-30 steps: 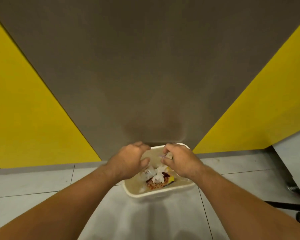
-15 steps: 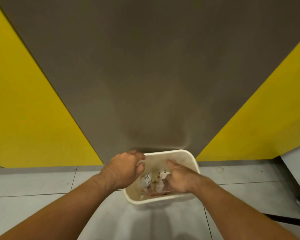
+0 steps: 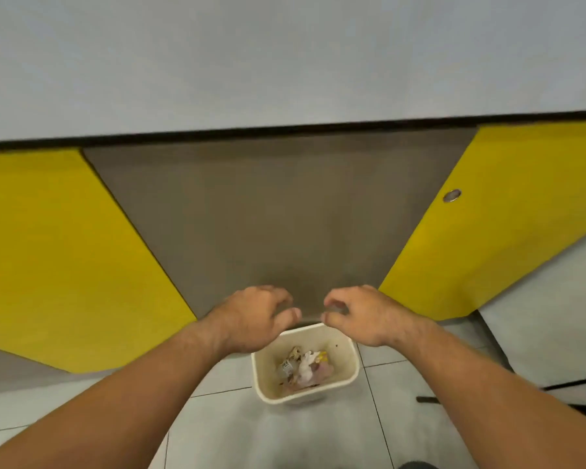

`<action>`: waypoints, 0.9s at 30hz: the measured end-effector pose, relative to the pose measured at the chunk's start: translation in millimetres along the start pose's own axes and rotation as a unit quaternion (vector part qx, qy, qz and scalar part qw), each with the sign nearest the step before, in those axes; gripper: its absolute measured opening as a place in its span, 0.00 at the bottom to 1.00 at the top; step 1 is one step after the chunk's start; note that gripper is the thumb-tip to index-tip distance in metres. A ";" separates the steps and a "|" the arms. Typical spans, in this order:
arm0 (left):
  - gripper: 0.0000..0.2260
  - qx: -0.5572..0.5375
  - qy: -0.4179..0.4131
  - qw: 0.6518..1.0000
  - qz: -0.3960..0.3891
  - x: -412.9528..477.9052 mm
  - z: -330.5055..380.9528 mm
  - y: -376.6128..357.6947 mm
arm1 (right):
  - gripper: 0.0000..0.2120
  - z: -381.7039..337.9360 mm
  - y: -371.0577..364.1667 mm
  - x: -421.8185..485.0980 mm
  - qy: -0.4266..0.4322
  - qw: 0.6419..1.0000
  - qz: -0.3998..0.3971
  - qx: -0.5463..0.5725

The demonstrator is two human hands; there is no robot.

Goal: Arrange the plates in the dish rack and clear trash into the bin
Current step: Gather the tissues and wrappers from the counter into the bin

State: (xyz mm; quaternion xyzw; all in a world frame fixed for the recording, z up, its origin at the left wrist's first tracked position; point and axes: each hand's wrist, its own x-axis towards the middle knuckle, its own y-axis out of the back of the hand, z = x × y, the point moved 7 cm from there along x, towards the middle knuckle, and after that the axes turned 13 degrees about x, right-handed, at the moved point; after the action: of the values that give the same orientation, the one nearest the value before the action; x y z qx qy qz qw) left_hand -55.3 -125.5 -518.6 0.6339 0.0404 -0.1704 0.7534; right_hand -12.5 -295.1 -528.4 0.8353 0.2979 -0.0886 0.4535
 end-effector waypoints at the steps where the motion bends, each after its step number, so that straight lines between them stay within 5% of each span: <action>1: 0.22 0.004 -0.004 1.000 0.007 -10.9 6.6 23.9 | 0.19 -14.7 17.1 -14.0 0.002 1.000 0.006 0.006; 15: 0.18 0.033 -0.069 0.990 0.119 -125.3 74.1 331.9 | 0.14 -210.8 247.1 -172.2 0.048 0.997 0.057 0.016; 27: 0.21 0.023 -0.064 0.981 0.182 -123.0 82.0 454.3 | 0.14 -261.1 349.4 -216.8 0.068 0.986 0.154 0.017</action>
State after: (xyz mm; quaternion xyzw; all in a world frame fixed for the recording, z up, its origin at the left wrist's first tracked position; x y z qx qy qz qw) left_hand -43.6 -116.7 -41.0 0.6359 -0.1274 -0.0716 0.7578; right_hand -17.3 -317.6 -41.8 0.8829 0.1940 0.0345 0.4261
